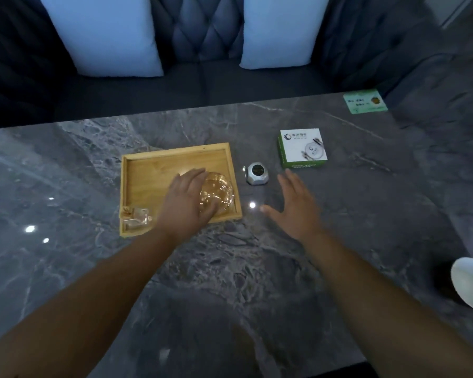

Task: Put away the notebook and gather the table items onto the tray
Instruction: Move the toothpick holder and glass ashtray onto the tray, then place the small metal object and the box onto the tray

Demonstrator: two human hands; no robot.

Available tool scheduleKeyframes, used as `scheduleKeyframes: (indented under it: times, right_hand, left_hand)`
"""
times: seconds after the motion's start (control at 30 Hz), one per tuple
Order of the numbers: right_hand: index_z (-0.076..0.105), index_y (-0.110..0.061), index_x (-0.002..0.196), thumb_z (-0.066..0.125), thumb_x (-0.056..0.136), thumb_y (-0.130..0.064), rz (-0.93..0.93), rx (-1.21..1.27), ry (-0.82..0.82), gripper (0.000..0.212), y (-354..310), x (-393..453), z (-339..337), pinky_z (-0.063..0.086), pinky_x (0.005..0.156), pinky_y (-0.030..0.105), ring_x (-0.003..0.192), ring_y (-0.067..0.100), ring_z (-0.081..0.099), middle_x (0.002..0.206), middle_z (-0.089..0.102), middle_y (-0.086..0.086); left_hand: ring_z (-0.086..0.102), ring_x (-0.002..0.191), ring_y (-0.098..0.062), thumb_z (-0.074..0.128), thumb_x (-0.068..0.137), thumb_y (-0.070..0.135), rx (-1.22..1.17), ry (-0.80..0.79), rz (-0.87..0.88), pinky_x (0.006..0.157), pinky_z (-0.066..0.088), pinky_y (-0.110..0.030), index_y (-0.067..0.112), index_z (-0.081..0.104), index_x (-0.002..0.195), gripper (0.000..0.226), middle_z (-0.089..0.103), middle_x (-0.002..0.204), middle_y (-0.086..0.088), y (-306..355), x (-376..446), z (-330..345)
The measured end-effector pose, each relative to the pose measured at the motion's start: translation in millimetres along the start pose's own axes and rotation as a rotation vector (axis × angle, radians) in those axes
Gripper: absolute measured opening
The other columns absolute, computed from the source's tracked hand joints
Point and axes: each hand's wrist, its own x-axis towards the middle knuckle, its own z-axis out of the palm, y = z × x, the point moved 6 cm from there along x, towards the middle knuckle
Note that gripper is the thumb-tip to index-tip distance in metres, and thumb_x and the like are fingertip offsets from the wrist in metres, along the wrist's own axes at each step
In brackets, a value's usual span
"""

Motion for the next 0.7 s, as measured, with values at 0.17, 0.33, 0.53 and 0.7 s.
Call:
scheduleKeyframes:
  times: [0.17, 0.33, 0.53, 0.7]
  right_hand:
    - [0.029, -0.009, 0.147, 0.061, 0.079, -0.061, 0.001, 0.01, -0.005, 0.091, 44.0, 16.9, -15.3, 0.023, 0.115, 0.048, 0.145, 0.028, 0.018, 0.158, 0.021, 0.012]
    - [0.03, -0.013, 0.146, 0.064, 0.077, -0.06, -0.045, -0.006, -0.003, 0.09, 82.0, 51.5, -31.0, 0.026, 0.113, 0.048, 0.143, 0.029, 0.022, 0.157, 0.024, 0.012]
    - [0.026, -0.012, 0.146, 0.064, 0.075, -0.063, -0.11, -0.094, -0.082, 0.095, 117.7, 106.5, -37.6, 0.017, 0.114, 0.052, 0.146, 0.03, 0.012, 0.159, 0.016, 0.009]
    - [0.018, -0.013, 0.149, 0.067, 0.066, -0.069, -0.163, -0.154, -0.169, 0.111, 131.7, 146.1, -38.3, 0.014, 0.115, 0.051, 0.147, 0.029, 0.004, 0.161, 0.005, 0.009]
  left_hand:
    - [0.038, 0.132, -0.033, 0.061, 0.086, 0.04, 0.084, -0.155, 0.015, 0.113, 0.019, -0.047, 0.005, 0.042, 0.137, 0.065, 0.045, 0.142, -0.017, 32.7, 45.6, 59.4]
    - [0.039, 0.129, -0.035, 0.059, 0.084, 0.044, 0.21, -0.246, 0.038, 0.11, 0.024, -0.045, 0.004, 0.038, 0.137, 0.069, 0.044, 0.142, -0.019, 52.3, 88.9, 99.5]
    - [0.03, 0.136, -0.031, 0.056, 0.084, 0.052, 0.298, -0.336, 0.024, 0.113, 0.02, -0.046, 0.009, 0.025, 0.144, 0.08, 0.032, 0.151, -0.013, 56.8, 126.3, 131.0]
    - [0.039, 0.13, -0.031, 0.055, 0.082, 0.055, 0.314, -0.393, -0.021, 0.11, 0.027, -0.043, 0.012, 0.028, 0.142, 0.079, 0.038, 0.147, -0.011, 46.5, 136.6, 141.0]
